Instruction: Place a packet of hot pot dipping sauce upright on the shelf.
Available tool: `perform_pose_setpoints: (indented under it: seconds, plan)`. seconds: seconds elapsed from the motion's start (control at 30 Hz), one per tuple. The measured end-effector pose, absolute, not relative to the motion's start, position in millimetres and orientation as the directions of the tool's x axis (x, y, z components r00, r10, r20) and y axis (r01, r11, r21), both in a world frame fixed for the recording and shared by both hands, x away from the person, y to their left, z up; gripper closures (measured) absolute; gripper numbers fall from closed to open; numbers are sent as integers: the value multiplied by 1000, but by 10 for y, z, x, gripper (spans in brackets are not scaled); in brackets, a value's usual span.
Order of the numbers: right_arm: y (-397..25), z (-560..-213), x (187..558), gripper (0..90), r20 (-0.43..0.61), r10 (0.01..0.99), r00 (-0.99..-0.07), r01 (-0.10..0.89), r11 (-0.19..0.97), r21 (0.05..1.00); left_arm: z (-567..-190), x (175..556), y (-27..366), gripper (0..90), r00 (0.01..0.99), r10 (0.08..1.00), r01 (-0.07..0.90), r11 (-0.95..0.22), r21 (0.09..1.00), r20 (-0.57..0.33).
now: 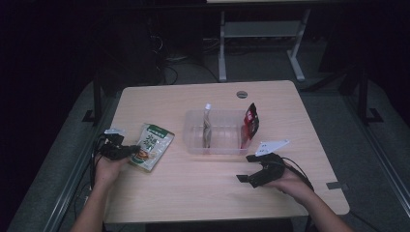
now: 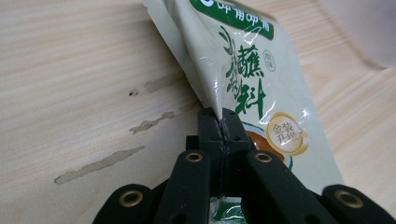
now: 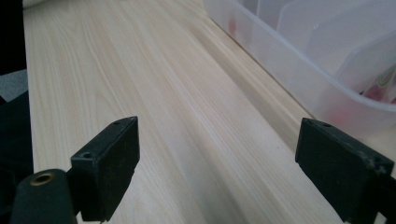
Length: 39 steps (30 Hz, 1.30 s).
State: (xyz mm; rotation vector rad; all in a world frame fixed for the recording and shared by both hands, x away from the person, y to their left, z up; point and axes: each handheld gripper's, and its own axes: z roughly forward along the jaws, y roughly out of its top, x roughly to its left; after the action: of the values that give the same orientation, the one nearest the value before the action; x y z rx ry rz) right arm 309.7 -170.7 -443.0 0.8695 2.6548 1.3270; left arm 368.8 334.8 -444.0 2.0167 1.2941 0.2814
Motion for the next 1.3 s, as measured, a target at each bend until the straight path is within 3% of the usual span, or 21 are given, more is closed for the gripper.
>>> perform_pose_setpoints:
  seconds: [0.33,0.47,0.97,1.3]
  plan:
    - [-1776,-4315,3129,132,260,495,-829,504,462,729,-4179,3511,3240,896,583,789,638,-299,710,-192]
    - [-1786,-4303,3121,140,263,481,-836,498,464,733,-4060,3414,3176,896,650,746,590,-377,714,-143]
    - [-1802,-4304,3133,161,286,466,-837,504,456,734,-3685,3225,3228,897,688,716,513,-365,776,-118]
    - [-1814,-4290,3137,179,297,457,-838,506,448,737,-3551,3137,2996,897,772,624,457,-412,788,-121]
